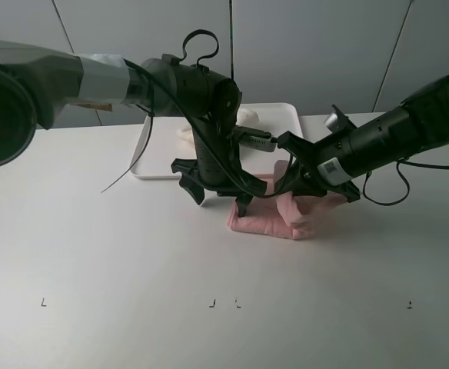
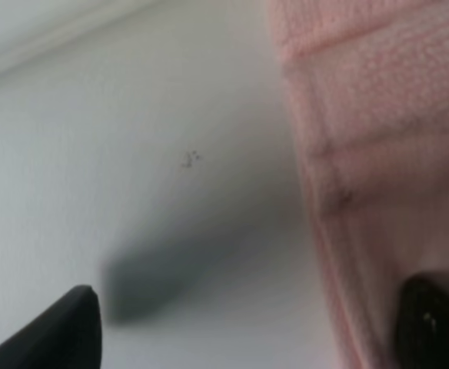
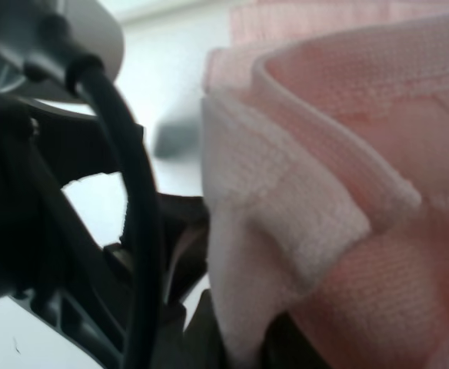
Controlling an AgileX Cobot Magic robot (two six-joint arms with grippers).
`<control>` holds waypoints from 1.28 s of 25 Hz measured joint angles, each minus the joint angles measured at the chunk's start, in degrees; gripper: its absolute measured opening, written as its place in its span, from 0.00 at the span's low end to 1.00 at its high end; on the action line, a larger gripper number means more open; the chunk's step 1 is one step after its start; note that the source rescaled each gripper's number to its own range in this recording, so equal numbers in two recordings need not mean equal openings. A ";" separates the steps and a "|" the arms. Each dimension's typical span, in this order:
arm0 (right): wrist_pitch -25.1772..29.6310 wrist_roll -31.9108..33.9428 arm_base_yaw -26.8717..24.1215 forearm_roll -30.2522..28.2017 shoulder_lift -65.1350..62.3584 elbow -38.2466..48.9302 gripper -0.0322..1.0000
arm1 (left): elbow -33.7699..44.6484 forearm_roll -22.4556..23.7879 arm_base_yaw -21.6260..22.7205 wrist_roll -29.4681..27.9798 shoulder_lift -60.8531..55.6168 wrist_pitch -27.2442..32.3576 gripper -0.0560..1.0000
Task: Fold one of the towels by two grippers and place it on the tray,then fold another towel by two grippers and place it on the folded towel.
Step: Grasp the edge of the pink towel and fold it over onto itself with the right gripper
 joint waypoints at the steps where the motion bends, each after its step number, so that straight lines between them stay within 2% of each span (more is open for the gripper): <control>1: 0.00 -3.10 0.00 2.79 0.26 0.63 0.05 | -0.12 0.00 0.00 0.00 0.03 0.27 0.99; 6: 0.64 -13.52 0.00 15.06 1.65 2.71 0.05 | -1.35 0.00 0.14 0.00 0.15 1.99 0.99; 10: 2.82 -17.47 0.00 19.54 3.73 2.85 0.05 | -2.75 0.23 0.27 0.35 0.19 3.80 0.99; 16: 2.97 -20.31 0.00 20.80 4.85 3.41 0.05 | -7.47 -2.45 1.34 1.82 0.19 7.35 0.99; 23: 1.91 -20.96 0.00 20.79 4.85 3.41 0.05 | -17.11 -8.71 6.51 4.69 0.19 11.39 0.99; 29: 1.67 -21.04 0.00 20.79 4.85 3.41 0.05 | -26.48 -12.10 9.32 8.64 0.19 11.75 0.99; 32: 1.67 -21.04 0.00 20.79 4.85 3.41 0.08 | -28.54 -13.88 9.71 9.25 0.19 11.79 0.99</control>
